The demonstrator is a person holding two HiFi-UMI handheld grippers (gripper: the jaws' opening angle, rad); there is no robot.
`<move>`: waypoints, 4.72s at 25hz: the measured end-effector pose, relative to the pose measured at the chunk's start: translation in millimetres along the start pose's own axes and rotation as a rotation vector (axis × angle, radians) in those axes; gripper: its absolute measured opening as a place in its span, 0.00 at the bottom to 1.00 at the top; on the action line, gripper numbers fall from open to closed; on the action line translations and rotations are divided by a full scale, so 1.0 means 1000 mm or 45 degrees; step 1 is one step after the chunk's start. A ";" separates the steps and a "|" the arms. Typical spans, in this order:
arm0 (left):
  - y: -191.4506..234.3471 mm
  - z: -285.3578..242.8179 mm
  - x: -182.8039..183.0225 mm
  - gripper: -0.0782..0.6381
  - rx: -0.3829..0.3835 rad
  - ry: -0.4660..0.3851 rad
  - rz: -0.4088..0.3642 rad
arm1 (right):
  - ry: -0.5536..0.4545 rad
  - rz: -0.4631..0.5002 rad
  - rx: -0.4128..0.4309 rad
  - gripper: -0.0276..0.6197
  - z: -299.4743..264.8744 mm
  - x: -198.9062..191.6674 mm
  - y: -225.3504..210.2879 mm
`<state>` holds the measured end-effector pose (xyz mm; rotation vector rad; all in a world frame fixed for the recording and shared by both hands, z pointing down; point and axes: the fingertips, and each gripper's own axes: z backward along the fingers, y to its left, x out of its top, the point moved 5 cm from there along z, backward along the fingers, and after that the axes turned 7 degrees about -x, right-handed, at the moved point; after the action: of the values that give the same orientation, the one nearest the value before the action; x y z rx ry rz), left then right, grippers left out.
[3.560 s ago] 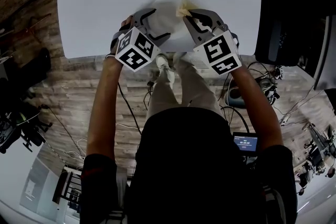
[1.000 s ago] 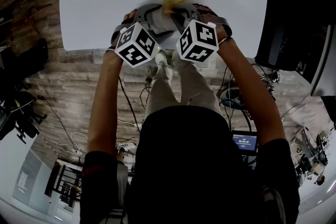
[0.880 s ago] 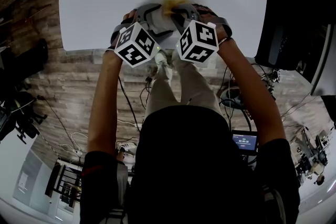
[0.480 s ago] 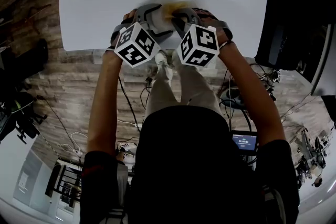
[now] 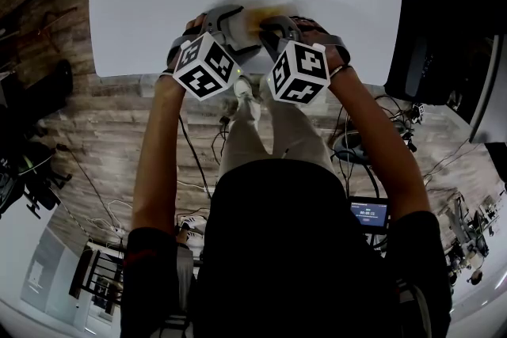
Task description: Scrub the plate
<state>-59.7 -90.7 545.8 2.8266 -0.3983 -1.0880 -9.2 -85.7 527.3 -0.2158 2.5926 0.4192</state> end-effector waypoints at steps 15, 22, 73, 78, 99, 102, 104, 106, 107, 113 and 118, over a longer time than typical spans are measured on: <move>0.000 -0.001 0.002 0.62 -0.007 0.016 -0.004 | -0.005 -0.041 0.011 0.11 0.005 -0.004 0.008; 0.001 0.000 0.001 0.62 -0.009 0.016 -0.005 | -0.010 -0.055 0.007 0.11 0.005 -0.004 0.007; 0.002 -0.001 0.001 0.62 -0.014 0.048 -0.002 | 0.023 -0.196 -0.041 0.11 0.026 -0.033 0.005; 0.001 -0.001 0.001 0.62 -0.010 0.042 0.003 | 0.020 -0.211 -0.052 0.11 0.024 -0.035 -0.002; 0.002 0.001 0.001 0.62 -0.017 0.035 -0.006 | 0.028 -0.229 -0.058 0.11 0.012 -0.029 -0.034; 0.001 0.001 0.000 0.62 -0.011 0.033 -0.006 | 0.026 -0.223 -0.055 0.11 0.011 -0.028 -0.034; 0.001 0.001 0.000 0.62 -0.011 0.035 -0.005 | 0.026 -0.226 -0.056 0.11 0.011 -0.029 -0.034; 0.001 0.000 0.001 0.62 -0.013 0.034 -0.005 | 0.028 -0.228 -0.056 0.11 0.011 -0.030 -0.034; 0.001 0.000 0.001 0.62 -0.014 0.033 -0.005 | 0.028 -0.229 -0.055 0.11 0.011 -0.030 -0.034; 0.002 0.002 -0.001 0.62 -0.010 0.025 -0.004 | 0.027 -0.225 -0.070 0.11 0.011 -0.027 -0.033; -0.001 0.002 0.000 0.62 -0.005 0.026 -0.005 | 0.025 -0.230 -0.070 0.11 0.016 -0.030 -0.026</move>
<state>-60.3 -89.6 544.1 2.8343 -0.3889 -1.0581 29.4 -102.9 522.7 -0.4716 2.5553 0.4248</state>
